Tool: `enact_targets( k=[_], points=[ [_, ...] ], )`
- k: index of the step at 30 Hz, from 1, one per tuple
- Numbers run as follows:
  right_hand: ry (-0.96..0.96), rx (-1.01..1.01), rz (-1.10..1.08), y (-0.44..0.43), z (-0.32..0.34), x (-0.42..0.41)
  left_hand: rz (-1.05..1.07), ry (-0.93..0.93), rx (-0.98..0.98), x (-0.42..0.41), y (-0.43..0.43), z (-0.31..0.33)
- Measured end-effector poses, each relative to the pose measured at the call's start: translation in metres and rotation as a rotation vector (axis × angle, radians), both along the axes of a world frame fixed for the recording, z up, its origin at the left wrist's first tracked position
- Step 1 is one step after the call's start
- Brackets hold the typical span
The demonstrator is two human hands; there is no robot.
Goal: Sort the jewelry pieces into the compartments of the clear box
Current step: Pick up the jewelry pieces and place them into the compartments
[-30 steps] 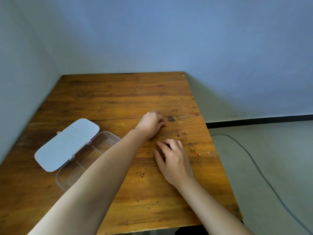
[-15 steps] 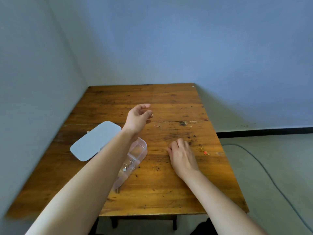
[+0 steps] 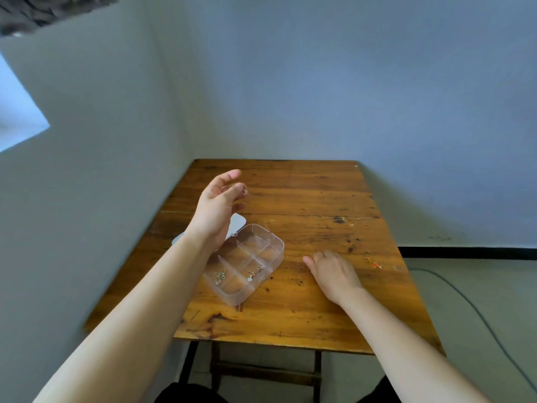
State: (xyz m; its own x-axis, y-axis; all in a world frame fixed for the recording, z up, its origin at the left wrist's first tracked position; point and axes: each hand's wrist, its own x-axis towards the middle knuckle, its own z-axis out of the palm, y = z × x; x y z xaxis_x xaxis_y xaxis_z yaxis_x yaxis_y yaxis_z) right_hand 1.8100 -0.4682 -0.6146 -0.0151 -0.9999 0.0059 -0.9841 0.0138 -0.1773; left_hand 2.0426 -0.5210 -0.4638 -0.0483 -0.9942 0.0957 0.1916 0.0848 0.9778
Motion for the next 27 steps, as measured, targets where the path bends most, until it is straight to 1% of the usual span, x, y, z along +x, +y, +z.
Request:
enact_targets(
  k=[2, 3, 5, 7, 9, 11, 13, 15, 20, 27],
  points=[
    [-0.267, -0.026, -0.101, 0.0, 0.005, 0.003, -0.017, 0.075, -0.019, 0.005, 0.001, 0.008],
    [-0.437, -0.06, -0.158, 0.0, 0.009, 0.008, -0.029, 0.128, -0.022, 0.008, 0.002, 0.012],
    [-0.834, -0.121, -0.291, -0.005, 0.022, 0.017, -0.045, 0.215, -0.021, 0.013, 0.005, 0.019],
    [-1.187, -0.138, -0.412, -0.012, 0.041, 0.024, -0.034, 0.278, -0.009, 0.016, 0.007, 0.025],
    [-1.434, -0.142, -0.472, -0.022, 0.063, 0.026, -0.017, 0.329, 0.015, 0.017, 0.01, 0.031],
    [-1.629, -0.141, -0.484, -0.03, 0.086, 0.028, -0.01, 0.361, 0.04, 0.018, 0.012, 0.035],
    [-1.747, -0.136, -0.483, -0.039, 0.109, 0.035, -0.012, 0.374, 0.047, 0.02, 0.014, 0.037],
    [-1.796, -0.12, -0.475, -0.046, 0.129, 0.043, -0.007, 0.371, 0.052, 0.022, 0.017, 0.038],
    [-1.849, -0.087, -0.424, -0.056, 0.161, 0.068, 0.024, 0.355, 0.119, 0.027, 0.026, 0.02],
    [-1.902, -0.028, -0.403, -0.061, 0.179, 0.101, 0.087, 0.244, 0.299, 0.029, 0.046, -0.037]
  ],
)
